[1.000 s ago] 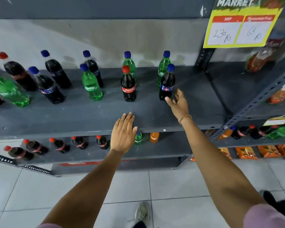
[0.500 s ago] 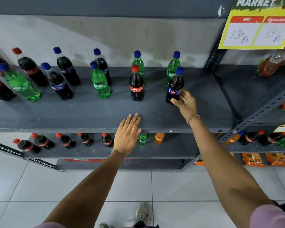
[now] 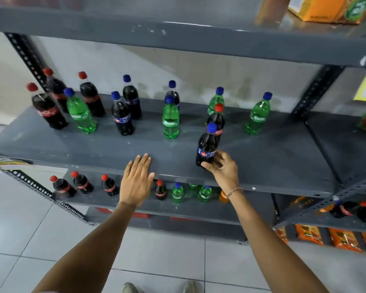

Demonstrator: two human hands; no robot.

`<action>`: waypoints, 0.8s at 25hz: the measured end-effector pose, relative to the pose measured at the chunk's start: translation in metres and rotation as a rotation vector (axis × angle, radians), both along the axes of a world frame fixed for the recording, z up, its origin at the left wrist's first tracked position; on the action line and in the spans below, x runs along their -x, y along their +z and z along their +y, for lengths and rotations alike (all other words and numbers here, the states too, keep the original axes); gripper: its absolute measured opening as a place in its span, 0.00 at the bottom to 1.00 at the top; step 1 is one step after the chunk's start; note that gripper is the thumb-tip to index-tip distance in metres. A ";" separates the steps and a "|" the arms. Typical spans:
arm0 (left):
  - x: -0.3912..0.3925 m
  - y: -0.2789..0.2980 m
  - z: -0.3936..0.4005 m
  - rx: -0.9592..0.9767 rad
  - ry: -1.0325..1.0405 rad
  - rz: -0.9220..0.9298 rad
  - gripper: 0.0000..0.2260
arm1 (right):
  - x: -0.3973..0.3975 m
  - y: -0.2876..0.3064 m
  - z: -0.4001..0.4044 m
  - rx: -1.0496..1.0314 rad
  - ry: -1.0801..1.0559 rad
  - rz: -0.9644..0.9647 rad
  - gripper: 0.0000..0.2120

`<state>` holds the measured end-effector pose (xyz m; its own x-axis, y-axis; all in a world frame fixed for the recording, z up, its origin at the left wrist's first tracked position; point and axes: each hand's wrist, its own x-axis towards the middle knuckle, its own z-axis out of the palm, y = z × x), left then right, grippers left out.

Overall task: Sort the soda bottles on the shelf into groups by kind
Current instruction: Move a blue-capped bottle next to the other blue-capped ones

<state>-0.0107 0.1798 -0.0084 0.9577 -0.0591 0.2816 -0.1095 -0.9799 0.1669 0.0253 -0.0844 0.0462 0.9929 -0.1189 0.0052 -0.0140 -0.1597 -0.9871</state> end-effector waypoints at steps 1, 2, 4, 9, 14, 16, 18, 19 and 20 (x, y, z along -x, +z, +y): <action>0.000 0.001 0.017 0.008 0.012 0.004 0.25 | -0.001 -0.002 0.017 0.022 -0.002 -0.010 0.22; 0.000 0.002 0.032 0.013 0.012 0.005 0.25 | -0.003 -0.004 0.034 0.043 -0.002 -0.017 0.22; 0.000 0.004 0.055 0.009 -0.012 0.002 0.26 | -0.009 -0.006 0.068 0.072 0.005 -0.024 0.23; -0.004 -0.002 0.070 0.068 -0.048 -0.016 0.24 | -0.029 0.000 0.147 0.149 -0.052 -0.050 0.23; -0.009 -0.009 0.076 0.072 -0.074 -0.037 0.25 | -0.061 0.000 0.184 0.185 -0.109 -0.056 0.24; -0.010 -0.011 0.078 0.082 -0.080 -0.039 0.25 | -0.066 -0.005 0.193 0.193 -0.116 -0.055 0.24; -0.009 -0.012 0.078 0.077 -0.090 -0.038 0.25 | -0.063 -0.012 0.191 0.159 -0.159 -0.037 0.23; -0.008 -0.013 0.078 0.071 -0.091 -0.048 0.25 | -0.061 -0.015 0.188 0.142 -0.208 -0.030 0.22; -0.009 -0.014 0.079 0.069 -0.092 -0.059 0.25 | -0.059 -0.015 0.185 0.128 -0.280 -0.025 0.19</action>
